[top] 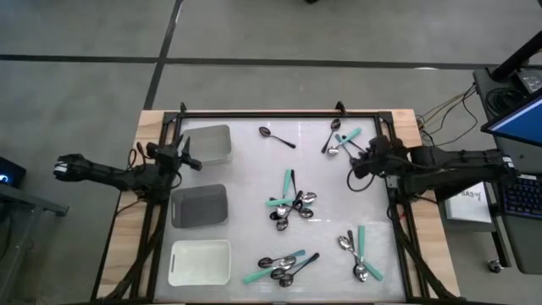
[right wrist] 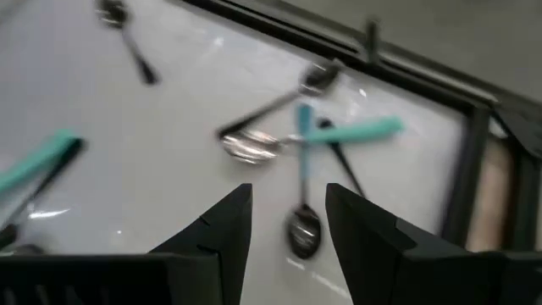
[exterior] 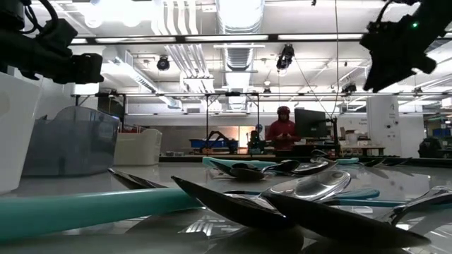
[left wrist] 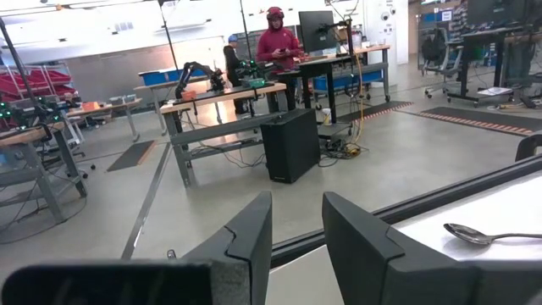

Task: Sort silverware by color (type)
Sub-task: Put the green spoon into the gray bin

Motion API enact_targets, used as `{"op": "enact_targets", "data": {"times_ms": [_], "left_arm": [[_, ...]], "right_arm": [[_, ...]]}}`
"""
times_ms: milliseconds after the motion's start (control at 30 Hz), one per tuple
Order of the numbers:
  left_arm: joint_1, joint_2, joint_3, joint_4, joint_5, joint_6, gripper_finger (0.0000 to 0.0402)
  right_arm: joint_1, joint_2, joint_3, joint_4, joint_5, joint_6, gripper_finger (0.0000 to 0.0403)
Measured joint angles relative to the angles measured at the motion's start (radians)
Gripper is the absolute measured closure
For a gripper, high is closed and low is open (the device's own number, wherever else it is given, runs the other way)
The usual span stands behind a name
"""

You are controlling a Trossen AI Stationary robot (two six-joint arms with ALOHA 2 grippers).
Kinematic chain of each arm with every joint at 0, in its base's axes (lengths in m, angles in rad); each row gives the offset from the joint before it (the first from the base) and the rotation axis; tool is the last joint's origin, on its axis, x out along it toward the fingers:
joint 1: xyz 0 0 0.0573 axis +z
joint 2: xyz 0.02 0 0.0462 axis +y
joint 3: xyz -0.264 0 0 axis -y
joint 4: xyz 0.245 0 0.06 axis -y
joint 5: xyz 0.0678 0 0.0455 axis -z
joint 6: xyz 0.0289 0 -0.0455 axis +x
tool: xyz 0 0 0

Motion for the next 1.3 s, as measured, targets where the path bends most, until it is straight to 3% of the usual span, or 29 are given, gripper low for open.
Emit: {"op": "enact_targets", "data": {"times_ms": [400, 633, 800, 1067, 1300], "left_arm": [[0.000, 0.000, 0.000, 0.000, 0.000, 0.000, 0.0312], [0.000, 0.000, 0.000, 0.000, 0.000, 0.000, 0.0312], [0.000, 0.000, 0.000, 0.000, 0.000, 0.000, 0.0312], [0.000, 0.000, 0.000, 0.000, 0.000, 0.000, 0.0312], [0.000, 0.000, 0.000, 0.000, 0.000, 0.000, 0.0312]], "right_arm": [[-0.047, 0.049, -0.073, -0.038, -0.030, 0.204, 0.0259], [-0.047, 0.158, -0.106, -0.024, -0.040, 0.426, 0.0259], [-0.066, 0.263, -0.109, 0.053, -0.054, 0.467, 0.0259], [-0.231, 0.418, -0.093, 0.154, -0.125, 0.304, 0.0259], [-0.385, 0.499, -0.015, 0.162, -0.216, -0.070, 0.0259]]}}
